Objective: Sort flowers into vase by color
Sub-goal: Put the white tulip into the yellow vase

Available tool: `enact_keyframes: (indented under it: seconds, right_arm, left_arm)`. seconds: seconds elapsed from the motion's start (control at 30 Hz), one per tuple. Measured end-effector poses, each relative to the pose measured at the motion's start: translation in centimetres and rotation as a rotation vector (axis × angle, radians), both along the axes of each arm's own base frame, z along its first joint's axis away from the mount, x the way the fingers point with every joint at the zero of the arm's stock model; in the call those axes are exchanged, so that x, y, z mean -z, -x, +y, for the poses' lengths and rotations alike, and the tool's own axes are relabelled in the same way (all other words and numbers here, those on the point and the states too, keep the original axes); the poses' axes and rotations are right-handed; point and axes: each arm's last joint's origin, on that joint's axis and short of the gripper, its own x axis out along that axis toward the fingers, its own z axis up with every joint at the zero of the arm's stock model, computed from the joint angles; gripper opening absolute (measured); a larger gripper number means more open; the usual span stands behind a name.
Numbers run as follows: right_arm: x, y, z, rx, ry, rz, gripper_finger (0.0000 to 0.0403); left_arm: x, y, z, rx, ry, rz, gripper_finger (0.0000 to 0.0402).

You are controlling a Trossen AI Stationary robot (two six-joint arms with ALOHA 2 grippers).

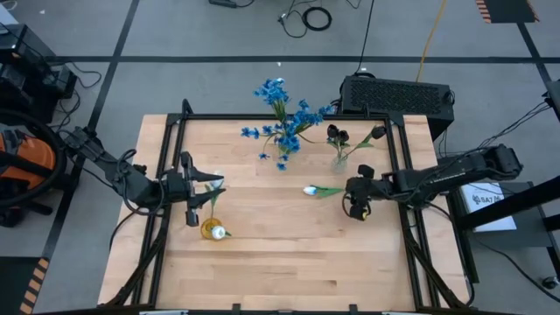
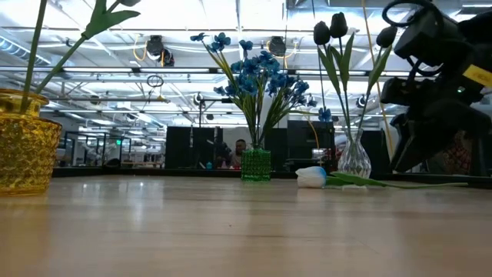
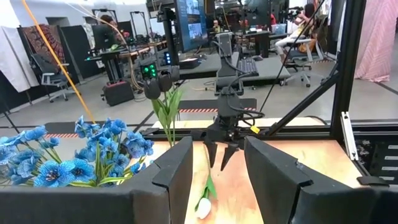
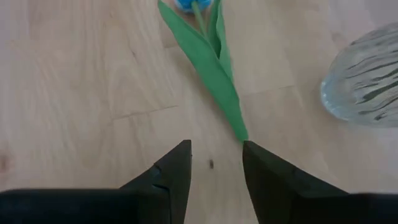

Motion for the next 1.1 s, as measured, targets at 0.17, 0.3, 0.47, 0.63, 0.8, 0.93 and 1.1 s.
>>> enact_keyframes:
  seconds: [0.17, 0.3, 0.47, 0.63, 0.8, 0.93, 1.1]
  right_arm:
    - [0.0, 0.0, -0.7, 0.013, -0.025, 0.009, 0.0146]
    - [-0.7, -0.5, -1.3, 0.027, -0.053, -0.015, 0.0152]
    - [-1.1, -1.1, -1.6, -0.017, -0.009, 0.074, 0.0167]
    - [-0.1, -1.6, -2.2, -0.039, -0.048, 0.123, 0.0181]
    - [1.0, -2.0, -3.2, 0.007, -0.068, 0.187, 0.0187]
    - [1.4, -2.4, -3.4, 0.02, -0.077, 0.218, 0.0187]
    - [1.4, -2.8, -3.5, 0.013, -0.074, 0.229, 0.0187]
  left_arm:
    - [0.0, 0.0, 0.0, 0.0, -0.004, 0.0, 0.0153]
    - [0.0, 0.0, 0.0, 0.0, -0.004, 0.0, 0.0153]
    - [0.0, 0.0, 0.0, 0.0, -0.002, -0.002, 0.0153]
    - [0.0, 0.0, 0.0, 0.0, -0.005, -0.002, 0.0153]
    - [0.0, 0.0, 0.0, 0.0, -0.022, 0.001, 0.0153]
    - [0.0, 0.0, 0.0, 0.0, -0.023, 0.002, 0.0153]
    - [0.0, 0.0, 0.0, 0.001, -0.029, 0.003, 0.0153]
